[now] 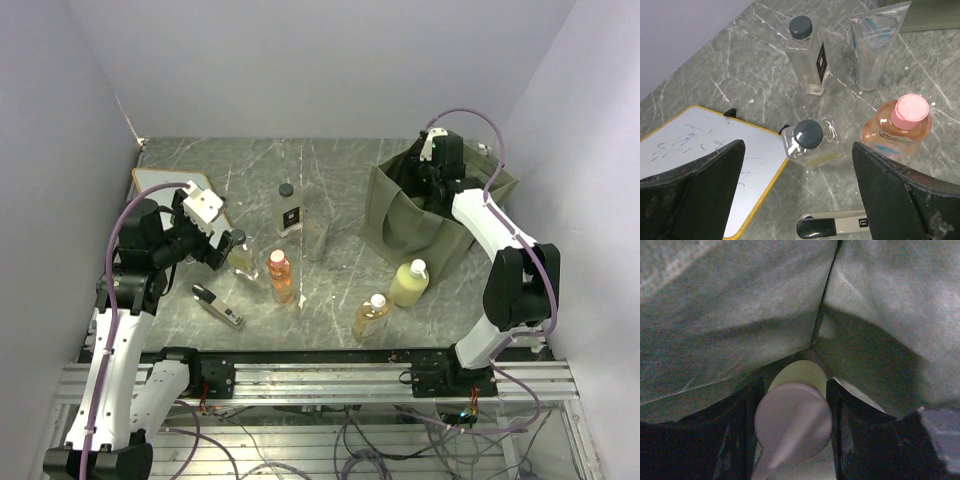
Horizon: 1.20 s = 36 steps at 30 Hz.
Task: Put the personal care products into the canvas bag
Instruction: Place the care product in the canvas bag.
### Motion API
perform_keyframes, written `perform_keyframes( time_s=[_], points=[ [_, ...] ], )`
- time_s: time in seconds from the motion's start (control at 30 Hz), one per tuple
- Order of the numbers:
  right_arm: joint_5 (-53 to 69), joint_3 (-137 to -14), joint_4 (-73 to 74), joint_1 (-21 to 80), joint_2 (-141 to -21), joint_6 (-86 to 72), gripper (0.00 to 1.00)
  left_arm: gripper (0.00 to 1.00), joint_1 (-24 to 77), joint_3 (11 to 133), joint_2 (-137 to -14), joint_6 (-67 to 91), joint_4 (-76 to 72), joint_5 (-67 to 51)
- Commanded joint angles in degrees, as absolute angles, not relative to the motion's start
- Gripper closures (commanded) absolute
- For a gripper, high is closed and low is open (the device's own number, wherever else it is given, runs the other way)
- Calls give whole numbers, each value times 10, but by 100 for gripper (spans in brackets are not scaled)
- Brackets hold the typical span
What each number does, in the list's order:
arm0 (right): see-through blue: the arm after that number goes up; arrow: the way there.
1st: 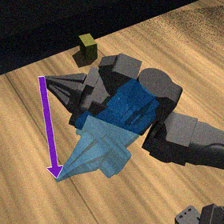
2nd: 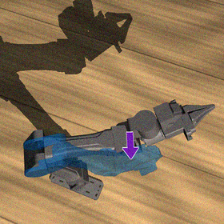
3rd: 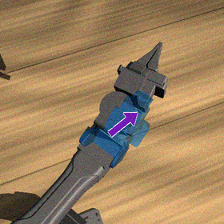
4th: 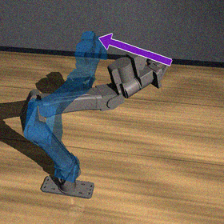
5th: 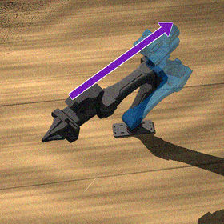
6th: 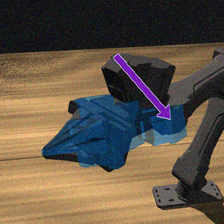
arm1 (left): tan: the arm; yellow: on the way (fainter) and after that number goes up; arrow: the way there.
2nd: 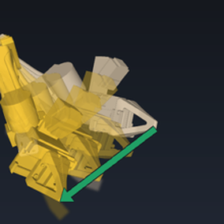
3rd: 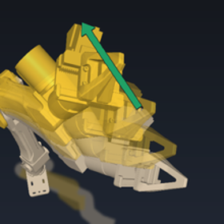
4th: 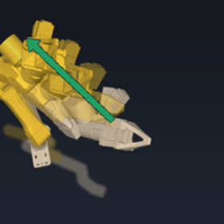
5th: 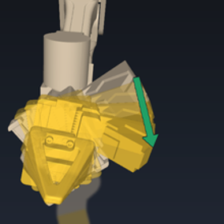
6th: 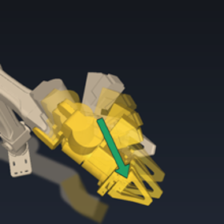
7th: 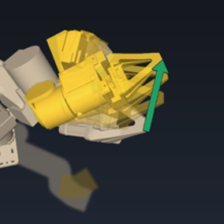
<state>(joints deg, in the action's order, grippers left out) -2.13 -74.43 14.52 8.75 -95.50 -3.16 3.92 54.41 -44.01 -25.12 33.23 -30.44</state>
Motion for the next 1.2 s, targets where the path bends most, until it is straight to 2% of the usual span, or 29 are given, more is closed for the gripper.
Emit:
perform_keyframes(
  time_s=[0.0,0.2,0.37,0.53,0.9,1.17],
  points=[
    [-14,-778,132,88,-963,-15,49,1,43,538,-430,-274,343,-307],
    [-6,-786,142,89,-954,-5,28,1,43,528,-423,-274,340,-304],
    [-3,-801,156,94,-942,8,14,1,44,542,-425,-278,349,-294],
    [0,-807,169,99,-920,15,4,1,43,553,-432,-270,353,-289],
    [13,-842,210,99,-847,33,3,1,43,566,-438,-235,351,-241],
    [96,-909,266,96,-824,67,2,1,43,579,-417,-243,353,-224]
  ],
)
